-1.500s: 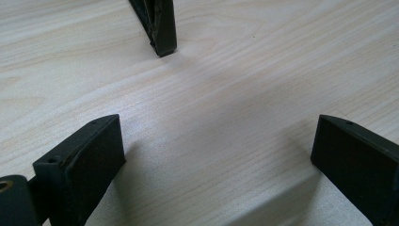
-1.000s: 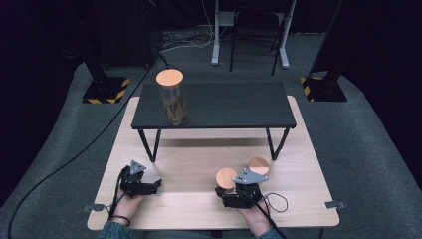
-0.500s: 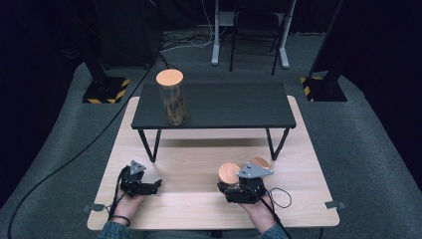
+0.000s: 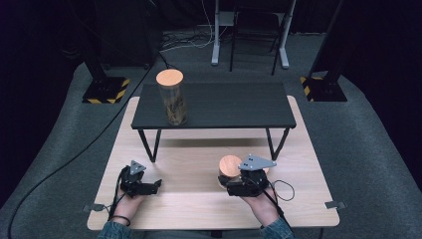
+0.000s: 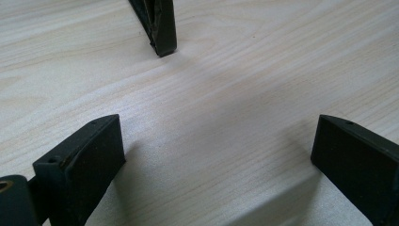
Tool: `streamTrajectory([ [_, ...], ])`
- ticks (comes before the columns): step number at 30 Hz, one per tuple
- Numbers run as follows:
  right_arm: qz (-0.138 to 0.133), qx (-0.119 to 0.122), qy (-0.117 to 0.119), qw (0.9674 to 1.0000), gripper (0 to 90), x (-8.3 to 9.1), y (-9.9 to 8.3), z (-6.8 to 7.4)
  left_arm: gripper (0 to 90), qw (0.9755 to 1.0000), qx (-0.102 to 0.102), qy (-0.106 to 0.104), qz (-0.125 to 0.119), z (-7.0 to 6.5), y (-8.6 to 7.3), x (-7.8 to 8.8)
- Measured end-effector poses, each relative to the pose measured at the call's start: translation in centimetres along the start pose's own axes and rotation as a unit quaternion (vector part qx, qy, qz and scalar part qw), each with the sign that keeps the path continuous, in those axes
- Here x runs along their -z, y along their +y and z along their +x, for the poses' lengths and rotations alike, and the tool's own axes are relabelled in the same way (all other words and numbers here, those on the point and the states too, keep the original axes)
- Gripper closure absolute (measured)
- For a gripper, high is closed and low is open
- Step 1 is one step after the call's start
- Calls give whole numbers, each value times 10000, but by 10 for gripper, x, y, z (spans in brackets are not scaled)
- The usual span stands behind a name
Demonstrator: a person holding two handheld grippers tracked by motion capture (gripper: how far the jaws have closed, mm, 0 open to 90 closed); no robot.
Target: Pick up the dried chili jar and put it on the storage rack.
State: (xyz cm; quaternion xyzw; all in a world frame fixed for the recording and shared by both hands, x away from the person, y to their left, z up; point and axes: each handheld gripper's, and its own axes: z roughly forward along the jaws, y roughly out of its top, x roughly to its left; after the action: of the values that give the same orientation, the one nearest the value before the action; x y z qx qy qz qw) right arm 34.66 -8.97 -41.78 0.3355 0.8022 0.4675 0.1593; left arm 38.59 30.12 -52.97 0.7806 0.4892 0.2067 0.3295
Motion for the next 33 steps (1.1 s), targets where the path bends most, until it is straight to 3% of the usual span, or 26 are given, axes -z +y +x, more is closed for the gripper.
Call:
streamTrajectory([
  [33, -119, 139, -24, 9998, 250, 20, 69, -19, 26, 10000, 2, -2, 0, 0, 0, 0],
])
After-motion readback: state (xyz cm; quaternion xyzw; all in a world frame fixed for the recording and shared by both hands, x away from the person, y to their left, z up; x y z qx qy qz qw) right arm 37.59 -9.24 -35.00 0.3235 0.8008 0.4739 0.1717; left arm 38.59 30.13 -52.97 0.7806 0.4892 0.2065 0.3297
